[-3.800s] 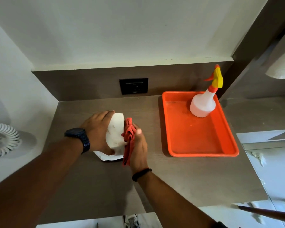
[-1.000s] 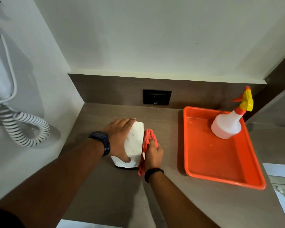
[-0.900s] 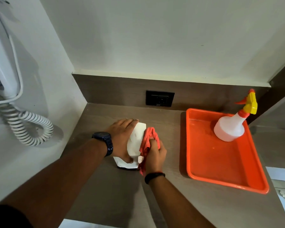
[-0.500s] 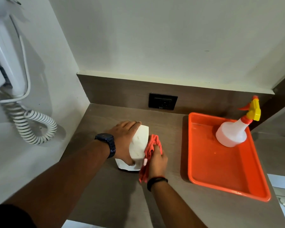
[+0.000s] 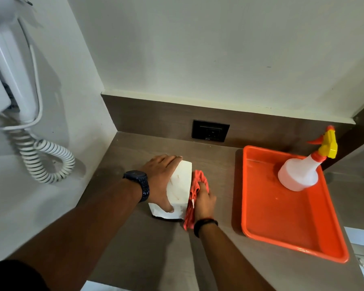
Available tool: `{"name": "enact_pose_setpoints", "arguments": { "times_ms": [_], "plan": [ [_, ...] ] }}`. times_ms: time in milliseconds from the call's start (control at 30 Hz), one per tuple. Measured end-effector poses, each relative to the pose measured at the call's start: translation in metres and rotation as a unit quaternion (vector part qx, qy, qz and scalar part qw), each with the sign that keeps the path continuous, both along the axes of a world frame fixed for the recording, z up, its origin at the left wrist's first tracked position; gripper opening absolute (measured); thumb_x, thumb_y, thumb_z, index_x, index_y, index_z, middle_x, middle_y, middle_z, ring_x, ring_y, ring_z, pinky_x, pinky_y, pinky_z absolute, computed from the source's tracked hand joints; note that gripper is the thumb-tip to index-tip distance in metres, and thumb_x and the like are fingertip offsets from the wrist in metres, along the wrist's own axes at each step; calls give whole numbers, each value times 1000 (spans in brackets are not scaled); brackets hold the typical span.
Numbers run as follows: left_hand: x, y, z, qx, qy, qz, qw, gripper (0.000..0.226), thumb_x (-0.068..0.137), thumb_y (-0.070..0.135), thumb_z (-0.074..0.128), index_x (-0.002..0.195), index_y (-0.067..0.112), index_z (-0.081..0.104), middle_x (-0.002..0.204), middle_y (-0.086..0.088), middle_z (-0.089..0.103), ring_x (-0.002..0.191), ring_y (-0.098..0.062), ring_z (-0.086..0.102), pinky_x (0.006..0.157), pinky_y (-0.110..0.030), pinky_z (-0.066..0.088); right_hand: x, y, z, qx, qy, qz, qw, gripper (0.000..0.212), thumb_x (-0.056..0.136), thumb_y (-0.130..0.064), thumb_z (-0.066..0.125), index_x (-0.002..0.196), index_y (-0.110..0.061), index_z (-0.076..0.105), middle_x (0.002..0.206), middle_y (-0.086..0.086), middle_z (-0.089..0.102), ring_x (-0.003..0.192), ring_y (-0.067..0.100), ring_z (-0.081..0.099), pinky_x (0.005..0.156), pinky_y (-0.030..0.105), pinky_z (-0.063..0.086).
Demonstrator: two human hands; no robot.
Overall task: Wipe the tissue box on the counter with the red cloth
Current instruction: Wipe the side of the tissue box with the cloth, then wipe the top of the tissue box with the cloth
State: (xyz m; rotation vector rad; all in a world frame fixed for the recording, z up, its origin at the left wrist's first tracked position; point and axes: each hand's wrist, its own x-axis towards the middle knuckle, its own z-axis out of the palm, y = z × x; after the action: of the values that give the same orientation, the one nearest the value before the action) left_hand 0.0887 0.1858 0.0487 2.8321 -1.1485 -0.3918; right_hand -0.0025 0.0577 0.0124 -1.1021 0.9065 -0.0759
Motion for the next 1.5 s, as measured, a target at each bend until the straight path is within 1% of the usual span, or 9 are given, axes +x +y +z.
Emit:
{"name": "enact_pose_setpoints", "arguments": {
  "times_ms": [133,267,400,500,567,667,933,1167,1500],
  "plan": [
    [0,1,-1,-12,-7,3,1000,141,34,68,77,144,22,2,154,-5,20,139,-26,18,115,-39,20,-22,2,-1,57,33,-32,997,20,94,-35,57,97,-18,66,87,-1,66,79,14,63,66,29,49],
    [1,2,-1,-40,8,0,999,145,34,70,80,146,18,4,154,-7,19,140,-26,16,115,-37,15,-18,-5,21,92,-55,-65,992,32,94,-30,54,110,-9,72,107,15,72,107,31,66,101,46,52],
    [-1,15,1,-113,55,44,991,155,30,71,83,147,19,-4,158,-3,8,144,-20,6,117,-33,7,1,-5,52,-168,-165,-1,972,21,82,-29,58,76,-19,76,65,-10,70,65,2,62,62,21,52],
    [-5,29,-1,-214,62,57,973,153,29,57,92,147,9,8,154,-12,20,142,-26,18,116,-32,14,18,6,65,-389,-158,190,887,27,81,-29,62,106,-29,72,106,-3,75,105,12,66,92,26,48],
    [-7,34,-5,-253,61,53,964,154,31,45,97,145,5,1,146,-20,34,136,-31,31,113,-33,21,27,12,58,-533,-97,335,770,44,85,-34,61,128,-24,61,138,4,61,136,24,46,111,36,34],
    [-4,35,-8,-267,89,54,958,162,32,50,93,139,21,-24,140,-17,41,129,-28,39,111,-44,30,29,20,54,-608,-79,382,691,49,83,-44,52,129,-27,59,140,-1,60,141,27,39,114,45,30],
    [4,34,-15,-209,110,60,970,154,30,72,73,130,39,-40,143,-15,37,129,-28,38,107,-46,36,10,10,44,-654,-138,357,653,44,80,-42,56,119,-24,68,121,-1,72,123,24,58,108,43,43],
    [7,29,-14,-153,99,89,979,161,26,70,79,127,40,-42,149,-11,31,133,-26,33,109,-40,33,39,-4,51,-598,-85,354,714,38,90,-30,54,125,-18,63,128,6,67,125,27,54,110,40,39],
    [7,29,-18,-147,102,81,980,159,25,76,77,123,45,-44,152,-11,25,137,-25,27,111,-44,32,0,-8,39,-642,-162,340,667,41,81,-40,56,118,-25,68,119,-3,72,120,22,59,93,41,47]
  ]
}}
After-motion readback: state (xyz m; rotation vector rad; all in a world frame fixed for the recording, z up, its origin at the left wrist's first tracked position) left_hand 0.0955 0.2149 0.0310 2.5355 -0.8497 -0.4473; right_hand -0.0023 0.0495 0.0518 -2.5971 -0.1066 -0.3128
